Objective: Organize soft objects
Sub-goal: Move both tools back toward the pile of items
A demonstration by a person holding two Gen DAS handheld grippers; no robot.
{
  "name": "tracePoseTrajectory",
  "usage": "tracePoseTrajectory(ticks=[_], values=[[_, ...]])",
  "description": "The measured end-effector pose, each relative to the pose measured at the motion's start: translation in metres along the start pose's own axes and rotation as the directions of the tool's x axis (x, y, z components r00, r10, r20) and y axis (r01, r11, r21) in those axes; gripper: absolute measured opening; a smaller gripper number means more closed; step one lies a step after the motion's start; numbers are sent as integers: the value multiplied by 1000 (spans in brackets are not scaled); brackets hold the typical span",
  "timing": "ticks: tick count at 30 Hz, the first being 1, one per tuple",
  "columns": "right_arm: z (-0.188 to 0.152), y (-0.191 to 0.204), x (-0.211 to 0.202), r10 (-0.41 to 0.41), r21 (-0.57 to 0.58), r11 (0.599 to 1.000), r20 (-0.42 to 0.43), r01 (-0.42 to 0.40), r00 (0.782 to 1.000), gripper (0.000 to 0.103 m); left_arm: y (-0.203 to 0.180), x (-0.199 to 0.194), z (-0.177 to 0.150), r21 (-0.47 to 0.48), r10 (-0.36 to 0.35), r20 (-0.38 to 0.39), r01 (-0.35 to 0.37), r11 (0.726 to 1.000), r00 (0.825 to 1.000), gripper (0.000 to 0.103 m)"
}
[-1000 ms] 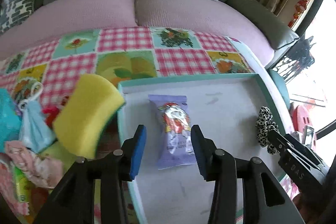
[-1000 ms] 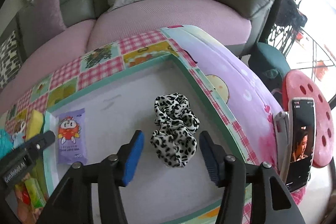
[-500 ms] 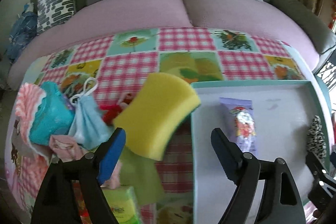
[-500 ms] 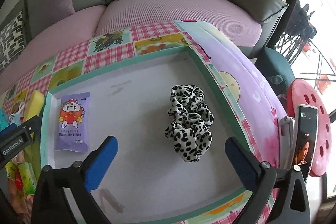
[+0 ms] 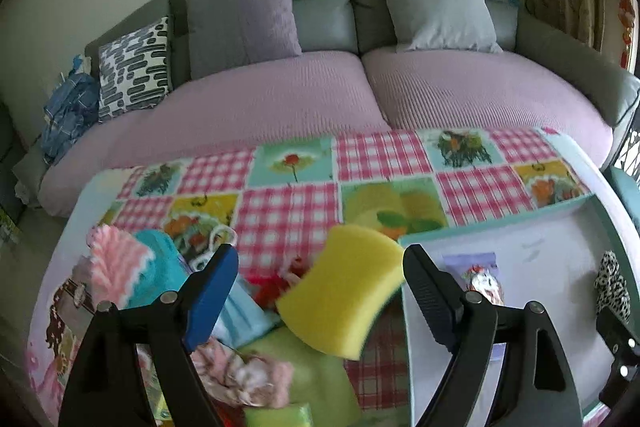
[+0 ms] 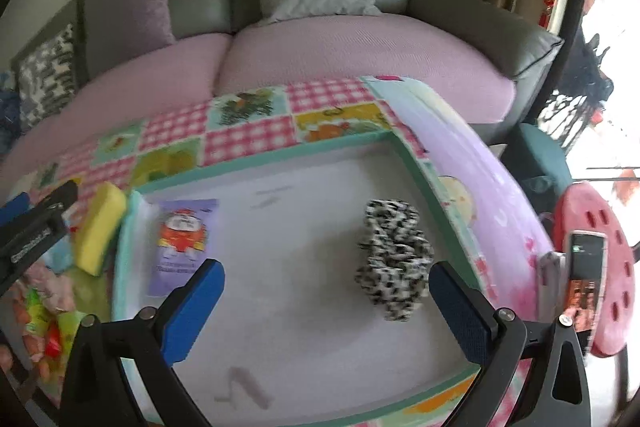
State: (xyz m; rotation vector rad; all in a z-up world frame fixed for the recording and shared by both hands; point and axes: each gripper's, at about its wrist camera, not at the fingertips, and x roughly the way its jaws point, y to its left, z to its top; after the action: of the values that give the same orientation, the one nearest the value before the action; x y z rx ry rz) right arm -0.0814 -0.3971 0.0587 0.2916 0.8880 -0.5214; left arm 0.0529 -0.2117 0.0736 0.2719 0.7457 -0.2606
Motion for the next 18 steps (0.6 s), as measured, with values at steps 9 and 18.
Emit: tracePoseTrajectory(ticks=[9,18], values=[[-1,48,-2,98,-66,993,-20,-99,995,103,42,-3,26,-114,-32,-9,31,993,999,95],[-4,90,-7,140,-109,984,-34,-143,990,103,81,-4,15,-131,75,-73,-84,988,994,95]])
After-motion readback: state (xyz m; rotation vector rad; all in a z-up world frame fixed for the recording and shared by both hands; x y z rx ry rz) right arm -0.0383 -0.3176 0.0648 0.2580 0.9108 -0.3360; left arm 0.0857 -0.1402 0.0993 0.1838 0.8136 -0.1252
